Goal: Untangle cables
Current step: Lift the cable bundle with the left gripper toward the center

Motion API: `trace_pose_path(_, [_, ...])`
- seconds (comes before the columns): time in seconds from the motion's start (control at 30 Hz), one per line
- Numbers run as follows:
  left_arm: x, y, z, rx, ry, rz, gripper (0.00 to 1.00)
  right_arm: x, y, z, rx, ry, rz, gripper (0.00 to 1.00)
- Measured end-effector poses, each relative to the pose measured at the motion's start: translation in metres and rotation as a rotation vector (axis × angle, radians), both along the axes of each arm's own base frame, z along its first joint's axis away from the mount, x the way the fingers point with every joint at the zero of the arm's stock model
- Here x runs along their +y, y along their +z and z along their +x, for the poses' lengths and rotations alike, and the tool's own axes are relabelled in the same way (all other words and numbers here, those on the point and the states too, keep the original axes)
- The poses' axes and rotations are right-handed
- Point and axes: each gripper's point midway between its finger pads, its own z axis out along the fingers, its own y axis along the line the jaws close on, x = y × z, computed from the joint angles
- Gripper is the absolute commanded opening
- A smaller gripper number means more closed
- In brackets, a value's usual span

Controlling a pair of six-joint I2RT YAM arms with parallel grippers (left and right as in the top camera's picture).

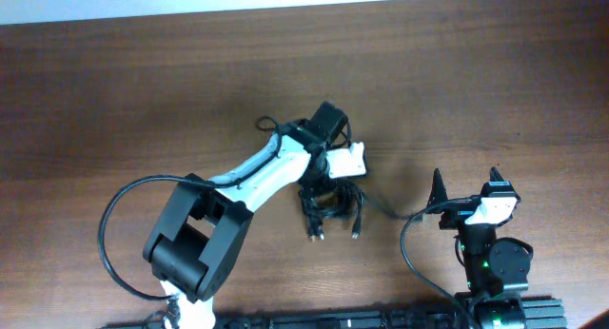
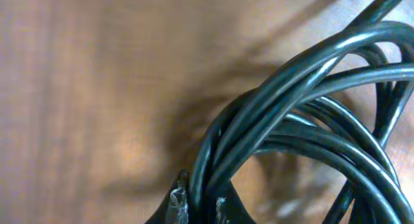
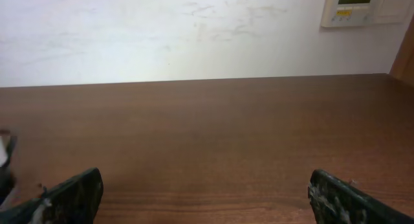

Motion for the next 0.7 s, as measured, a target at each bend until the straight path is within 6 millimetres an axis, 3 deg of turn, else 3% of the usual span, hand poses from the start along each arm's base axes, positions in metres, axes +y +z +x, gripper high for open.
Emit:
trace_pose_path(0.13, [-0.003, 0.024, 0.035, -0.057, 0.182, -0.04, 0.0, 0.0, 0.0, 0.0, 0.0, 0.0, 0.0, 0.99])
trace_pose_path(0.27, [0.01, 0.042, 0.049, -0.027, 0.318, -0.111, 0.0, 0.0, 0.0, 0.0, 0.0, 0.0, 0.0, 0.99])
trace_pose_path(0.4, [-0.008, 0.085, 0.038, 0.045, 0.294, -0.31, 0.0, 0.0, 0.0, 0.0, 0.0, 0.0, 0.0, 0.99])
trace_pose_path(0.47, [-0.024, 0.102, 0.023, 0.118, 0.249, -0.413, 0.0, 0.0, 0.0, 0.0, 0.0, 0.0, 0.0, 0.99])
trace_pose_path(0.7, [-0.04, 0.116, 0.004, 0.286, 0.295, -0.52, 0.0, 0.0, 0.0, 0.0, 0.0, -0.001, 0.0, 0.99])
